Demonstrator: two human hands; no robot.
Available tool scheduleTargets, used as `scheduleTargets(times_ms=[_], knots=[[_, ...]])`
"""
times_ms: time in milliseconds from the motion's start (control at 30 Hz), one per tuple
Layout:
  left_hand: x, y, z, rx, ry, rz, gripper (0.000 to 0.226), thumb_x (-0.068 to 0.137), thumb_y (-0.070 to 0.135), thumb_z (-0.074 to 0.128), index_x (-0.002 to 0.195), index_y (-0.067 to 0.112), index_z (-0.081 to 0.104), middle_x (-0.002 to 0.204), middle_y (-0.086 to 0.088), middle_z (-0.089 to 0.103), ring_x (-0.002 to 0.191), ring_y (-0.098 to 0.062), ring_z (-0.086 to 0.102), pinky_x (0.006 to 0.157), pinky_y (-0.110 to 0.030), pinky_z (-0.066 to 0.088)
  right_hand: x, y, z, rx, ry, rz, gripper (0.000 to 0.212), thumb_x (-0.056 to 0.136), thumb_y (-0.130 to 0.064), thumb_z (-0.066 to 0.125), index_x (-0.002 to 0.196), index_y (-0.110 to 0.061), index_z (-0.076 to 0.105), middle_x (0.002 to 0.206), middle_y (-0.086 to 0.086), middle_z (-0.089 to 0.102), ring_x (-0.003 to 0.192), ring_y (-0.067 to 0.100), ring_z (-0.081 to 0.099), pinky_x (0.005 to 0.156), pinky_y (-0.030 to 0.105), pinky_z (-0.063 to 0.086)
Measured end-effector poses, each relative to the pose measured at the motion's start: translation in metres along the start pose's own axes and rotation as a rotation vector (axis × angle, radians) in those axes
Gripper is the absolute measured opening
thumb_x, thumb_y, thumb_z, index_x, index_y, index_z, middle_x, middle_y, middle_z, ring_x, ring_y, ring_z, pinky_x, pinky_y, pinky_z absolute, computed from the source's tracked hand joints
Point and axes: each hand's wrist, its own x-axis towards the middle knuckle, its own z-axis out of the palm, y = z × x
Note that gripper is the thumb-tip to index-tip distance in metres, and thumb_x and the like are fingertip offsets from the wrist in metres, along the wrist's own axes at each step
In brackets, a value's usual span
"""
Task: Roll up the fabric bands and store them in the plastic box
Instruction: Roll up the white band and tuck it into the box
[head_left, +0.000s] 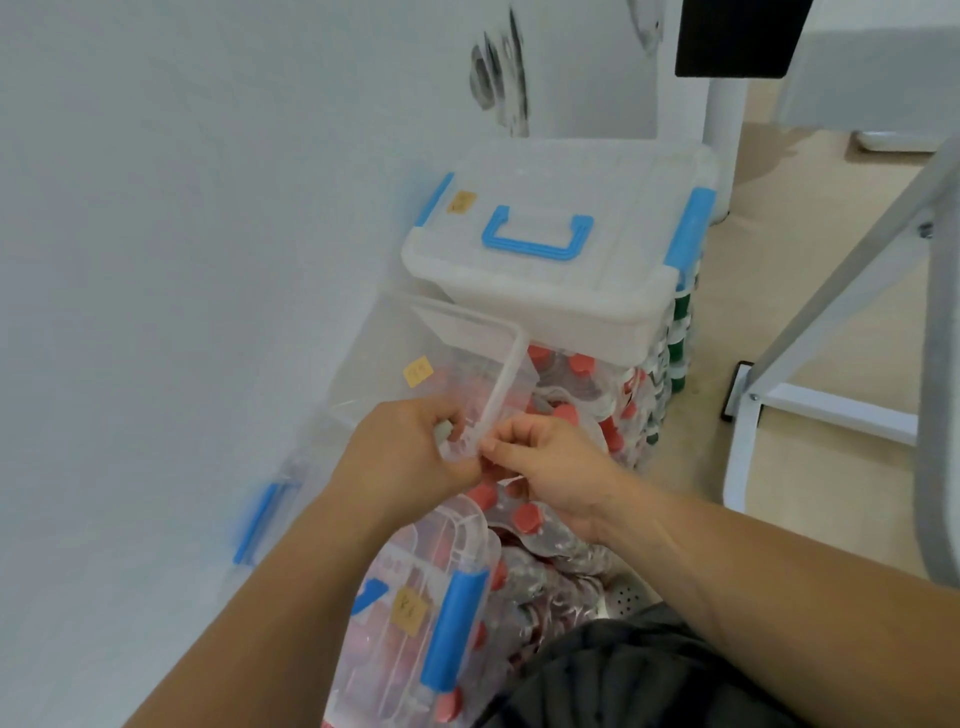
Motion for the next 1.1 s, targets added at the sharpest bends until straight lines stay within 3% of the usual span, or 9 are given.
scheduleTargets(times_ms=[167, 267, 367, 500, 633, 867, 1000, 1100], knots=[[0.007, -0.002, -0.003, 0.009, -0.049, -0.017, 0.038, 0.065, 0.053, 0.08, 0.079, 0.024, 0.059, 0.064, -0.001, 0.062, 0.05, -0.009, 0.047, 0.045, -0.018, 0.036, 0.003, 0.006, 0.0, 0.052, -0.048, -0.032, 0.022, 0.101, -0.012, 0.062, 0.08, -0.015, 0.067, 0.081, 0.005, 0.075, 0.068, 0.008, 0.069, 0.056, 0.017, 0.051], [0.008, -0.003, -0.003, -0.003, -0.08, -0.027, 0.036, 0.067, 0.051, 0.084, 0.081, 0.027, 0.06, 0.066, 0.002, 0.063, 0.054, -0.01, 0.051, 0.052, -0.026, 0.046, 0.004, 0.008, -0.001, 0.037, -0.08, -0.046, 0.019, 0.102, -0.014, 0.061, 0.084, -0.014, 0.067, 0.082, 0.004, 0.074, 0.075, 0.018, 0.068, 0.062, 0.022, 0.052], [0.011, -0.005, -0.005, -0.054, -0.103, -0.046, 0.034, 0.067, 0.049, 0.085, 0.079, 0.029, 0.06, 0.067, 0.004, 0.065, 0.053, -0.005, 0.052, 0.05, -0.02, 0.045, 0.005, 0.01, -0.003, 0.009, -0.104, -0.072, 0.017, 0.103, -0.014, 0.059, 0.092, -0.004, 0.066, 0.081, 0.003, 0.073, 0.078, 0.028, 0.062, 0.068, 0.028, 0.054], [0.012, -0.006, -0.007, -0.1, -0.116, -0.057, 0.033, 0.066, 0.044, 0.087, 0.077, 0.029, 0.061, 0.07, 0.001, 0.067, 0.061, -0.017, 0.061, 0.057, -0.033, 0.054, 0.004, 0.011, -0.004, -0.013, -0.106, -0.112, 0.022, 0.104, -0.012, 0.057, 0.099, 0.009, 0.061, 0.079, 0.001, 0.071, 0.077, 0.029, 0.059, 0.069, 0.026, 0.054], [0.011, -0.005, -0.006, -0.108, -0.102, -0.054, 0.031, 0.067, 0.039, 0.088, 0.078, 0.026, 0.061, 0.071, 0.002, 0.066, 0.059, -0.012, 0.057, 0.056, -0.031, 0.054, 0.004, 0.012, -0.003, -0.021, -0.105, -0.14, 0.021, 0.104, -0.01, 0.057, 0.101, 0.011, 0.061, 0.078, -0.001, 0.071, 0.077, 0.026, 0.059, 0.072, 0.027, 0.054], [0.006, 0.0, -0.002, -0.175, -0.043, -0.058, 0.032, 0.052, 0.042, 0.079, 0.074, 0.027, 0.061, 0.063, 0.001, 0.064, 0.048, -0.005, 0.049, 0.05, -0.03, 0.05, 0.004, 0.01, -0.004, -0.06, -0.11, -0.155, 0.022, 0.104, -0.012, 0.057, 0.085, -0.014, 0.067, 0.075, -0.008, 0.071, 0.075, 0.014, 0.062, 0.077, 0.028, 0.055], [0.004, 0.004, 0.004, -0.047, -0.008, -0.069, 0.036, 0.052, 0.039, 0.083, 0.073, 0.031, 0.056, 0.058, 0.008, 0.058, 0.045, -0.004, 0.047, 0.041, -0.02, 0.041, 0.003, 0.009, -0.004, -0.088, -0.122, -0.159, 0.02, 0.105, -0.011, 0.055, 0.088, -0.012, 0.065, 0.082, 0.005, 0.07, 0.078, 0.023, 0.062, 0.08, 0.039, 0.055], [0.003, 0.01, 0.009, 0.045, 0.005, -0.091, 0.038, 0.051, 0.042, 0.079, 0.077, 0.032, 0.053, 0.06, 0.009, 0.057, 0.049, -0.004, 0.049, 0.045, -0.022, 0.042, 0.002, 0.011, -0.002, -0.089, -0.141, -0.155, 0.016, 0.106, -0.009, 0.053, 0.095, 0.0, 0.061, 0.084, 0.013, 0.065, 0.078, 0.027, 0.058, 0.078, 0.043, 0.051]])
